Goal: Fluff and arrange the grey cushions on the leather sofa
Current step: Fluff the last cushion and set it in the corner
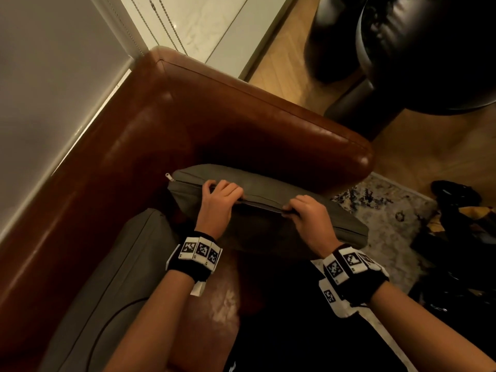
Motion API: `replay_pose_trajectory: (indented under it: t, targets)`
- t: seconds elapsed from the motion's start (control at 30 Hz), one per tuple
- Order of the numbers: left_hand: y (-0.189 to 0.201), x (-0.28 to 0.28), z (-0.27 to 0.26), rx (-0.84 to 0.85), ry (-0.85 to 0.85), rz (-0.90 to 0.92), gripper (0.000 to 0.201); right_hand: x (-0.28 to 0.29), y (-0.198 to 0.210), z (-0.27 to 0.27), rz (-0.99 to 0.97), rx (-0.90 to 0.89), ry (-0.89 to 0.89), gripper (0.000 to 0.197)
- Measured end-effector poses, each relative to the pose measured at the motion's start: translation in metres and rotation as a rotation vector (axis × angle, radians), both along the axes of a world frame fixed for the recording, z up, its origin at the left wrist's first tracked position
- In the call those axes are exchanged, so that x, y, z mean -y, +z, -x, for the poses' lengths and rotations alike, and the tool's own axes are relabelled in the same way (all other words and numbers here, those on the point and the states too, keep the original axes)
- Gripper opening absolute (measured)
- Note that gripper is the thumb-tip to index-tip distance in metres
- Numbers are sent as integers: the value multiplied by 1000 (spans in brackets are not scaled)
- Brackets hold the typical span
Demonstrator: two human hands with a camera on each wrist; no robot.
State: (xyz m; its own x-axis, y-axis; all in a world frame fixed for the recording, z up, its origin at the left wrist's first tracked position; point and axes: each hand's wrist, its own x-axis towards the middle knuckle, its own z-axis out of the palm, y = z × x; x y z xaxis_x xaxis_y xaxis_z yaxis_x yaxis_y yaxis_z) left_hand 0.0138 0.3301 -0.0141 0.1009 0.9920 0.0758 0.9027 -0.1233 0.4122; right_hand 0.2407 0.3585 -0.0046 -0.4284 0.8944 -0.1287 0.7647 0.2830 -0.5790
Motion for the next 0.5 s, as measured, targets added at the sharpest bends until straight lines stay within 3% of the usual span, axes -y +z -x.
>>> replay_pose_trajectory:
  t: [0.1, 0.17, 0.27, 0.33, 0.4, 0.43, 0.5]
  targets:
    - [1, -6, 4, -15, -45, 67, 14, 7, -3, 3, -19, 30, -21, 10]
    - [-2, -13, 9, -18, 25, 203, 15, 14, -14, 8, 54, 54, -17, 10]
    - [-5, -28, 26, -72, 407, 247, 35, 23, -21, 8, 115, 70, 16, 12]
    - [-5, -39, 40, -22, 635, 438, 49, 29, -17, -3, 124, 96, -29, 18]
    - [-10, -45, 51, 60, 700, 626, 51, 38, -14, -25, 98, 236, -140, 33]
    - [-12, -47, 54, 104, 708, 628, 46, 42, -13, -38, 99, 315, -239, 44]
    - [-13, -47, 59, 202, 736, 506, 37, 42, -8, -65, 297, 424, -464, 58]
